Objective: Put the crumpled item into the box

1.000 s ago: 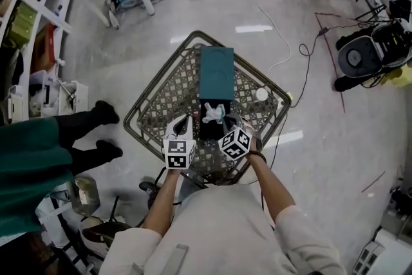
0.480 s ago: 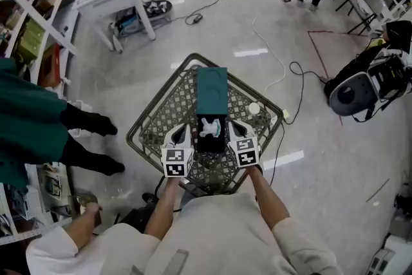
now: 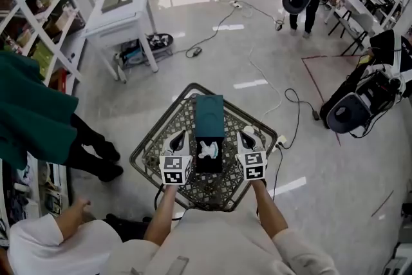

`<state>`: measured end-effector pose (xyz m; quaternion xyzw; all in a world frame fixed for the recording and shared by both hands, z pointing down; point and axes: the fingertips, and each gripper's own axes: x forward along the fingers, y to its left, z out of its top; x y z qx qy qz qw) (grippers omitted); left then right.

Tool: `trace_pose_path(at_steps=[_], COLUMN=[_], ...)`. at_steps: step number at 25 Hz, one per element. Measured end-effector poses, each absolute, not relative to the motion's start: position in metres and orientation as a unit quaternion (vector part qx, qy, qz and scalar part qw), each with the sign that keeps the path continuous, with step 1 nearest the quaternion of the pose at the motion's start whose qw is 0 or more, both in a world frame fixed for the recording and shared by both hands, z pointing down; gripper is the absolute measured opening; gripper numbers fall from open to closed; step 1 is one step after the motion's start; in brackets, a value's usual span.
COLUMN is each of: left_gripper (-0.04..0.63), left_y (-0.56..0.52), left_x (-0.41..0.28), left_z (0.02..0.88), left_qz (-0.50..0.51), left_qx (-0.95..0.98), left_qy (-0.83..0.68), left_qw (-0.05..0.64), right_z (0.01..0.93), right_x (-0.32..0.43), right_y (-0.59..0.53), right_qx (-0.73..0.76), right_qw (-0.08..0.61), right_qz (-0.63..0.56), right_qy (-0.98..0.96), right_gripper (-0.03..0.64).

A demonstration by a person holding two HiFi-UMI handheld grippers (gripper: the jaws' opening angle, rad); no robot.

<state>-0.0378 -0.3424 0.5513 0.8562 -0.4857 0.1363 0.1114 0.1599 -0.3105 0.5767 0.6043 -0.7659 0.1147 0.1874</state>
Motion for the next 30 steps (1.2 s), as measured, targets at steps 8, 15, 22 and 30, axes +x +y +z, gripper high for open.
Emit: trace_pose_path(at_steps=[8,15,22,30], left_gripper=[0.006,0.006,0.006,0.006], left_y=[-0.342,-0.345,-0.348,-0.341], left_x=[-0.038,-0.031,-0.027,-0.017], left_z=[0.508,0.481,0.468,0.466], left_qz=[0.113,0.095,0.088,0.09], left_qx=[0.862,0.864,0.866,0.866], left_qy=[-0.488,-0.49,-0.49,-0.489], left_qw=[0.08,0.061,0.052,0.05], right_z=[0.513,0.479,0.474,0.477], right_x=[0.169,0.176,0.179,0.185], right_y=[-0.31,-0.312,-0.311,-0.301], right_qx=[0.626,0.633,0.634,0.631], right_qw=[0.153,0.137,0.134,0.135], right_qz=[0.063,0.032,0.026,0.031], right_qy=[-0.762,-0.761,-0.761,-0.763], right_gripper=[-0.002,-0.002,-0.002,-0.002])
